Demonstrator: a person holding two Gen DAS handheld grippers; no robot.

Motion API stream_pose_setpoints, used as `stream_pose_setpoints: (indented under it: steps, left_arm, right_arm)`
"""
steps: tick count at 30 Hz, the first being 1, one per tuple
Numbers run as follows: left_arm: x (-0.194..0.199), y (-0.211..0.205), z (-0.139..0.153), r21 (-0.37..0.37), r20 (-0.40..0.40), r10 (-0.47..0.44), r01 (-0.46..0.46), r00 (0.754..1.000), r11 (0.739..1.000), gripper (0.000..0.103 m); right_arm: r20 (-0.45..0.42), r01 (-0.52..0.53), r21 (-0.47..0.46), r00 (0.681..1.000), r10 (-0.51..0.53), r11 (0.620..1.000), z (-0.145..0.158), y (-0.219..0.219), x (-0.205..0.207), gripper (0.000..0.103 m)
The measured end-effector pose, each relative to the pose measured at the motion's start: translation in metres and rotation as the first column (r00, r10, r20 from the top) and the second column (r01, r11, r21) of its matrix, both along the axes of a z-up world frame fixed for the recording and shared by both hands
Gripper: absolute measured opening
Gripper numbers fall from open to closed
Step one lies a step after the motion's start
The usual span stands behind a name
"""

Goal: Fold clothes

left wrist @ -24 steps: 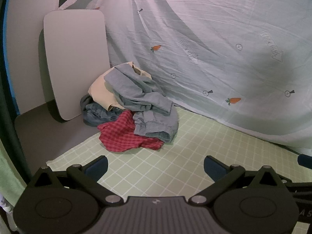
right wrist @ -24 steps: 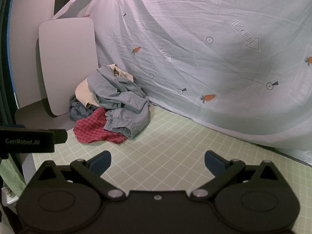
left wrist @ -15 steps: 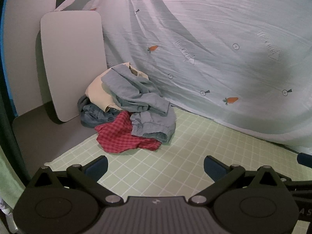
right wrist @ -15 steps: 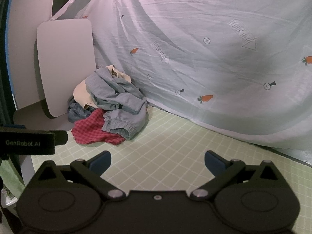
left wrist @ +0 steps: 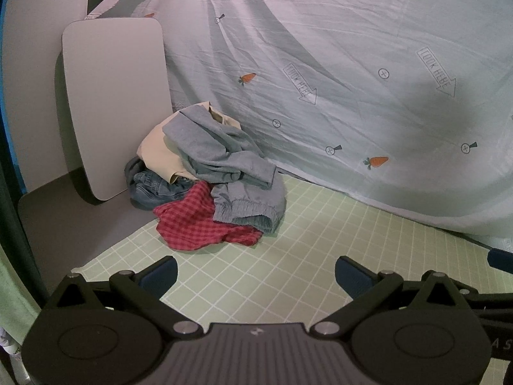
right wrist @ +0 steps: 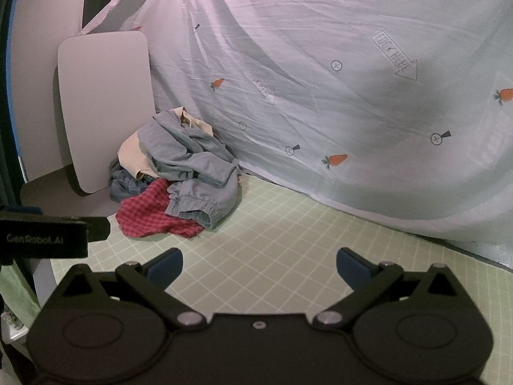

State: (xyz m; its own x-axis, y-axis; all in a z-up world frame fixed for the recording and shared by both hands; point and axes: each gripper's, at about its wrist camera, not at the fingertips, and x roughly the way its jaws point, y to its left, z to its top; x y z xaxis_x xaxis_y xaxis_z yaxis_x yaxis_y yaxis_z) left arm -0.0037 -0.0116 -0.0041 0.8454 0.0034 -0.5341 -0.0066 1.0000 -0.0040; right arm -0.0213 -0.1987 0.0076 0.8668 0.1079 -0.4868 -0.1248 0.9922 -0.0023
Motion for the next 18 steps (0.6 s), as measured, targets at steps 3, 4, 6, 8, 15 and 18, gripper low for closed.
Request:
stream_pose_setpoints:
  steps: [3, 4, 6, 8, 15, 18]
  left_arm:
    - [-0.0010, 0.0004, -0.0002, 0.002, -0.001, -0.004, 0.004, 1.000, 1.000, 0.103]
    - [-0.0011, 0.0000, -0.0001, 0.002, -0.001, -0.004, 0.004, 1.000, 1.000, 0.103]
    - [-0.0010, 0.0001, 0.0000, 0.002, -0.001, -0.004, 0.004, 1.000, 1.000, 0.103]
    - [-0.0009, 0.0002, 0.0000, 0.001, -0.001, -0.004, 0.004, 1.000, 1.000, 0.103]
    - [-0.0005, -0.0013, 0.0008, 0.007, -0.003, -0.006, 0.006, 1.000, 1.000, 0.103]
    - [0.0018, 0.0018, 0.0020, 0.008, -0.006, -0.011, 0.011, 1.000, 1.000, 0.103]
  right_arm:
    - [0.003, 0.005, 0.000, 1.000, -0.005, 1.000, -0.0028, 0.0023, -0.0014, 0.103]
    - [0.005, 0.007, 0.000, 1.000, -0.007, 1.000, -0.0045, 0.0038, -0.0021, 0.103]
    - [0.005, 0.009, -0.001, 1.000, -0.009, 1.000, -0.0054, 0.0043, -0.0023, 0.103]
    - [0.004, 0.008, 0.000, 1.000, -0.008, 1.000, -0.0050, 0.0034, -0.0016, 0.103]
    - [0.005, 0.009, 0.001, 1.000, -0.009, 1.000, -0.0058, 0.0024, -0.0012, 0.103]
    - [0.008, 0.012, 0.004, 1.000, -0.012, 1.000, -0.0064, 0.0018, -0.0017, 0.103]
